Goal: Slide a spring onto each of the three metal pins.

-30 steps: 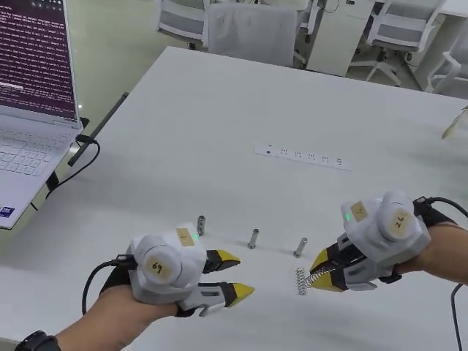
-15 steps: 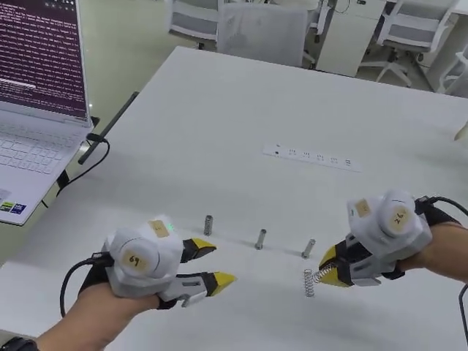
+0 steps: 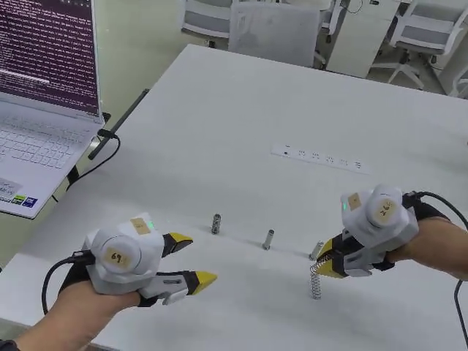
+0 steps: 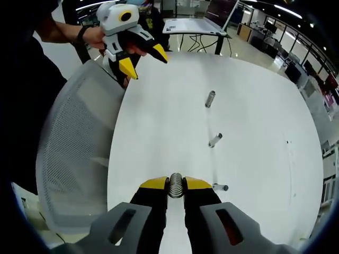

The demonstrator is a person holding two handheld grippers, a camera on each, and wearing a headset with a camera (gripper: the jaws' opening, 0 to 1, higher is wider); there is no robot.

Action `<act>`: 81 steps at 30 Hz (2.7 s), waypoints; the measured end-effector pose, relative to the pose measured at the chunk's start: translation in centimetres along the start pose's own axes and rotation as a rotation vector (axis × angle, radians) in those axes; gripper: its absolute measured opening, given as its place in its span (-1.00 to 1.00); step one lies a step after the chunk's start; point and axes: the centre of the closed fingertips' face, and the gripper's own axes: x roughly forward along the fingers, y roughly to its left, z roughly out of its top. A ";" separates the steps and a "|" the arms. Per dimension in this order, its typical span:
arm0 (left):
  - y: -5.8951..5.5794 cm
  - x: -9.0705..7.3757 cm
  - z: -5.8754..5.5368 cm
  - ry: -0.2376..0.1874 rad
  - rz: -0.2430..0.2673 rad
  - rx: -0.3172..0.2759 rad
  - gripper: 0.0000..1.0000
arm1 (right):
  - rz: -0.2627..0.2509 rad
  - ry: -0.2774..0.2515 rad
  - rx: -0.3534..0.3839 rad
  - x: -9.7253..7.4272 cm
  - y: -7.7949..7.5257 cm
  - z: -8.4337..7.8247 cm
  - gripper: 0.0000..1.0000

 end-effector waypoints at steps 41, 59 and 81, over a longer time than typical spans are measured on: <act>2.8 -4.3 -0.9 -0.003 0.088 -0.040 0.07 | -0.008 0.061 -0.056 2.6 -7.4 4.8 -0.83; 3.1 -5.2 -0.2 -0.019 0.102 -0.059 0.17 | 0.030 0.086 -0.088 5.1 -8.0 5.6 -0.83; 4.1 -6.3 -0.4 -0.025 0.132 -0.090 0.19 | 0.066 0.125 -0.120 7.0 -8.0 5.2 -0.83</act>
